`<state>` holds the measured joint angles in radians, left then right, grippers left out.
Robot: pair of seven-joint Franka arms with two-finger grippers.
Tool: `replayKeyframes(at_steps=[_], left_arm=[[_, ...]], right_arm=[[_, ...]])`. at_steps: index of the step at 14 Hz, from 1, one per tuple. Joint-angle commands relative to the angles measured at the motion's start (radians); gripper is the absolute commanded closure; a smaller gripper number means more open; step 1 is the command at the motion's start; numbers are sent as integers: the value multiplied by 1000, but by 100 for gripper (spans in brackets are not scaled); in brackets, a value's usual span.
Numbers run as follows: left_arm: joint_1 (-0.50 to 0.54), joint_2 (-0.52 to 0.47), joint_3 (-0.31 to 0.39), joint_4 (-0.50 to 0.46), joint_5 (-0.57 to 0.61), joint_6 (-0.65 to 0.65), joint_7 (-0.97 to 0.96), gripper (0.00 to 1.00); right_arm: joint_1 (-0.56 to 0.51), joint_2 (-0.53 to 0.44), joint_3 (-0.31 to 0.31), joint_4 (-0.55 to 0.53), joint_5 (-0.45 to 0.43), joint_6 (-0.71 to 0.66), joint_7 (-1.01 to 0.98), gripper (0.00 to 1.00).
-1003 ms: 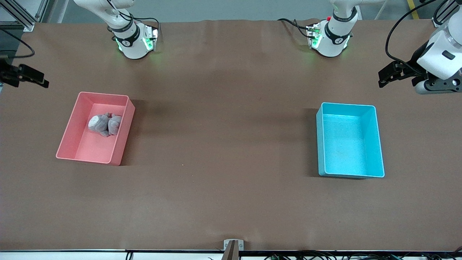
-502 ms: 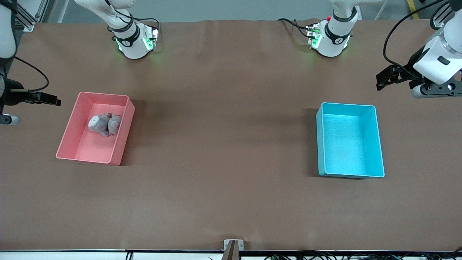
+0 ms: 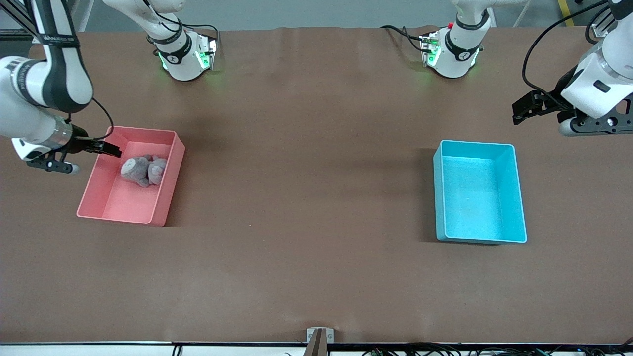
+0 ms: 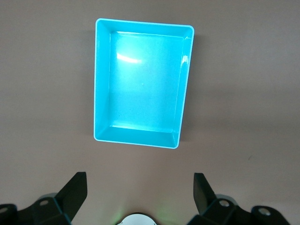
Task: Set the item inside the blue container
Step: 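Reach the right gripper down into the pink box toward the plush toys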
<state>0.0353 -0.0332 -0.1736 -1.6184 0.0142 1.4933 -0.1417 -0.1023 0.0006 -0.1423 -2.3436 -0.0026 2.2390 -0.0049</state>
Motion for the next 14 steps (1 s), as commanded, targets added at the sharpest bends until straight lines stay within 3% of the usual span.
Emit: replayKeyframes(at_steps=[1,4,7,14], left_arm=[[0,-8,-1,-17,-8,12,14,0],[1,-13,-1,-15,-5,12,14,0],[1,-10,-1,-18,-5,12,13,0],[1,-13,-1,-24,-5,12,14,0]], right_arm=[[-45,46,9,-129,-2,247,51,0],[-54,114,10,-131,0,300,115,1],[1,137,12,-128,0,303,279,3],[10,180,12,-126,1,347,301,3]])
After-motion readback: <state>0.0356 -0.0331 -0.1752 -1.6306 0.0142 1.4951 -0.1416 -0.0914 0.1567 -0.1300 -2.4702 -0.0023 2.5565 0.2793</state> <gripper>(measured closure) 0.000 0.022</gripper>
